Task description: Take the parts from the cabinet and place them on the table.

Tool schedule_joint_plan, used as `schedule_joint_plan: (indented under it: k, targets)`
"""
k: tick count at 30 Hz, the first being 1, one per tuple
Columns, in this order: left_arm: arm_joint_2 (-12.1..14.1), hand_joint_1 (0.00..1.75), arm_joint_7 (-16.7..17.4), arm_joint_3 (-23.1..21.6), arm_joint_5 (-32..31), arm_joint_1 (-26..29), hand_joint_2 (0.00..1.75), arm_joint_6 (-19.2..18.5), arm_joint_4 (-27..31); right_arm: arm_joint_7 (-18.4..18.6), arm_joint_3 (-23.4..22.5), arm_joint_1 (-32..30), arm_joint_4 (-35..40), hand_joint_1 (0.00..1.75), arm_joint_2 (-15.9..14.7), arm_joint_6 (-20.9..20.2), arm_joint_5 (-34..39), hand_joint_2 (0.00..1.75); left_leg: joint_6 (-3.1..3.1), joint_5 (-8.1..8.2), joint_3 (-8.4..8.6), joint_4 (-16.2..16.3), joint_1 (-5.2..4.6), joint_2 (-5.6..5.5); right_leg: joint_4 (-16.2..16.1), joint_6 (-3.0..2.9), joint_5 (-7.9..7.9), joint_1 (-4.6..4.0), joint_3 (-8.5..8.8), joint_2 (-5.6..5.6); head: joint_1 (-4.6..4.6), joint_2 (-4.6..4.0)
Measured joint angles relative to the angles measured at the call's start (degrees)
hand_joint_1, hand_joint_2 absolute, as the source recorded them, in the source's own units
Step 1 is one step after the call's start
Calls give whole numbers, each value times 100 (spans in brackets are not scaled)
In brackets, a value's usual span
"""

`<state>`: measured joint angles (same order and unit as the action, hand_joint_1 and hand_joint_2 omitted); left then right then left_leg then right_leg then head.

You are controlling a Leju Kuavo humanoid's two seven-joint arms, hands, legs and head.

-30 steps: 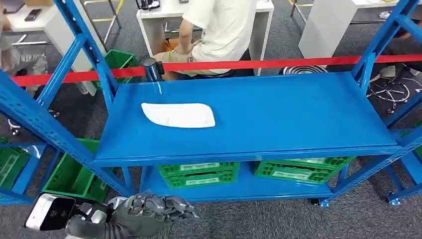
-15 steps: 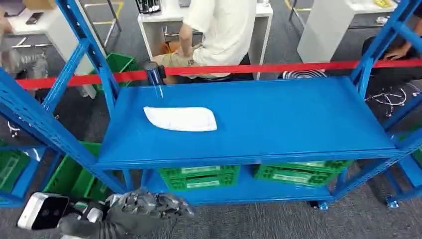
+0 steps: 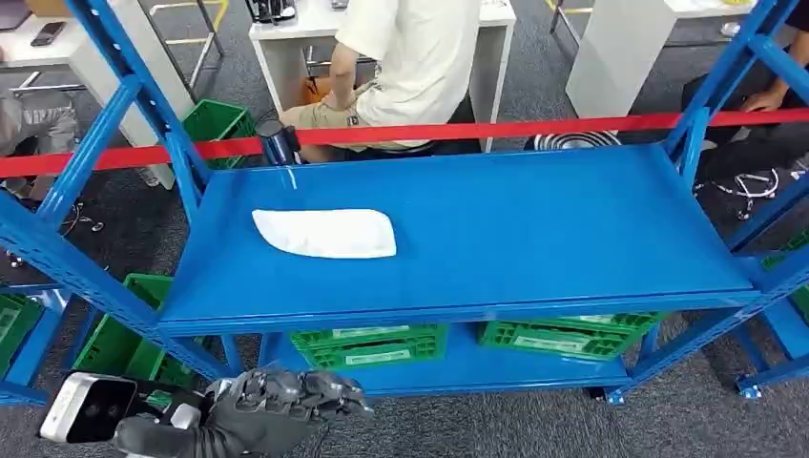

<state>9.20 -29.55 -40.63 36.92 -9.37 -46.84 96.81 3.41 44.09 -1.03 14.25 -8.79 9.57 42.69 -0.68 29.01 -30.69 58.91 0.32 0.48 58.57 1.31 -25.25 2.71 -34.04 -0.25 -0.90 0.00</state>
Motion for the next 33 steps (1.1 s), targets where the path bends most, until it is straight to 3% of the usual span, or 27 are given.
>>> schedule_joint_plan:
  k: [2,3,4,5,6,7,8,9,10,11,13,14,15,16,18,19,20,21,22,23,24,25,26,28,30,31,33]
  targets:
    - [0,0,-13,26,-28,14,0,-9,15,0,2,35,0,0,-22,0,0,0,84,390,-437,806,24,-3,1,-21,-15,-15,-3,20,-11,0]
    - [0,0,-13,35,-33,38,0,-9,13,0,4,42,0,0,-33,0,0,0,98,569,-694,1246,31,-2,1,-38,-26,-28,-6,21,-6,0]
    - [0,0,-13,46,-52,59,0,4,13,0,7,43,0,0,-48,0,-2,0,97,655,-907,1576,33,-2,1,-51,-36,-45,-4,23,-9,0]
    - [0,0,-13,57,-83,64,0,15,13,0,13,44,0,0,-55,2,-11,0,76,583,-968,1585,32,-4,1,-58,-42,-65,5,24,-9,0]
    - [0,0,-24,63,-92,64,0,28,13,0,20,50,0,0,-63,4,-28,0,34,376,-891,1311,29,-13,1,-62,-45,-87,14,28,-7,0]
    - [0,0,-37,74,-109,66,0,48,15,2,35,61,0,0,-74,9,-52,0,-28,104,-700,849,18,-25,-1,-63,-46,-112,25,37,-9,0]
    - [0,0,-50,92,-144,68,0,61,20,7,53,81,0,0,-79,9,-77,0,-137,-190,-431,274,-10,-24,-7,-65,-46,-145,37,50,-9,0]
    - [0,0,-63,111,-149,67,0,66,33,18,70,98,2,0,-68,9,-90,0,-271,-326,-254,-126,-74,-26,-13,-66,-44,-122,39,58,-4,0]
    - [0,0,-72,140,-153,82,0,70,48,20,96,114,7,0,-15,11,-96,0,-296,-306,-294,-74,-86,-18,-51,-36,-30,-151,46,57,51,0]
    - [-9,0,-83,157,-153,69,0,74,63,22,107,127,11,0,-52,15,-103,0,-297,-328,-273,-170,-129,-44,-64,-18,-31,-66,50,53,9,0]
    - [-4,0,-85,179,-173,76,0,77,70,26,122,149,13,0,-26,15,-105,0,-309,-351,-252,-221,-180,-42,-123,62,-9,-31,76,33,-9,0]
    - [-11,0,-85,192,-173,88,0,77,107,26,129,160,15,0,-42,15,-105,0,-380,-466,-68,-448,-165,-49,-169,90,10,-95,114,35,-9,0]
    - [-15,0,-87,192,-173,89,0,77,114,26,138,155,15,0,-50,15,-105,0,-399,-536,10,-584,-120,-22,-26,60,-45,-85,60,19,13,0]
    - [-24,0,-94,190,-168,83,0,77,111,26,142,163,15,0,-50,15,-105,0,-487,-596,34,-642,-110,-21,255,1,-216,-96,-53,32,15,0]
    - [-39,0,-83,188,-192,117,0,77,105,33,142,164,15,0,-96,15,-105,0,-457,-618,2,-633,-115,-17,1123,-35,-593,-78,-475,33,24,0]
    - [-39,0,-83,179,-194,140,0,77,103,35,142,162,15,0,-105,15,-105,0,-452,-619,-19,-621,-119,-20,1456,-10,-708,-72,-645,32,26,0]
    - [-42,0,-83,179,-192,149,0,79,103,37,142,153,15,0,-114,15,-105,0,-431,-613,-44,-594,-116,-26,1541,49,-703,-67,-697,31,26,0]
    - [-42,0,-83,179,-192,156,0,79,100,39,142,144,13,0,-127,15,-105,0,-407,-601,-62,-562,-104,-34,1341,129,-604,-47,-597,28,28,0]
    - [-42,0,-83,179,-192,158,0,79,100,39,142,146,13,0,-142,15,-105,0,-367,-575,-83,-507,-88,-42,918,220,-432,-20,-376,22,26,0]
    - [-42,0,-83,177,-192,158,0,79,100,39,142,152,13,0,-153,15,-105,0,-304,-529,-123,-403,-62,-45,302,312,-219,7,-47,18,28,0]
    - [-42,0,-83,179,-192,158,0,79,100,39,142,165,13,0,-153,15,-105,0,-219,-461,-181,-250,-63,-33,-56,317,-149,27,125,-15,29,0]
    - [-37,0,-83,179,-192,161,0,79,100,39,144,169,15,0,-116,15,-105,0,-160,-398,-253,-166,-110,-40,40,271,-156,-10,64,-4,46,0]
    - [-44,0,-83,183,-194,163,0,79,103,37,144,178,13,0,-147,15,-105,0,-150,-340,-274,-98,-107,-46,97,125,-169,-14,65,17,9,0]
    - [-37,0,-90,192,-186,161,0,79,105,39,146,175,13,0,-140,15,-105,0,-136,-332,-277,-87,-82,-37,94,43,-174,-43,47,22,-9,0]
    - [-37,0,-90,194,-186,163,0,79,107,42,144,175,13,0,-127,15,-105,0,-93,-271,-301,9,-40,-39,72,-23,-145,4,56,24,-11,0]
    - [-37,0,-90,196,-188,157,0,79,107,39,146,177,13,0,-127,15,-105,0,-39,-78,-404,247,-28,-38,73,-24,-145,3,56,23,-18,0]
    - [-37,0,-98,203,-197,167,0,70,107,57,149,178,13,0,-140,9,-129,0,42,377,-789,1076,21,-37,78,-28,-143,-4,40,24,-24,0]
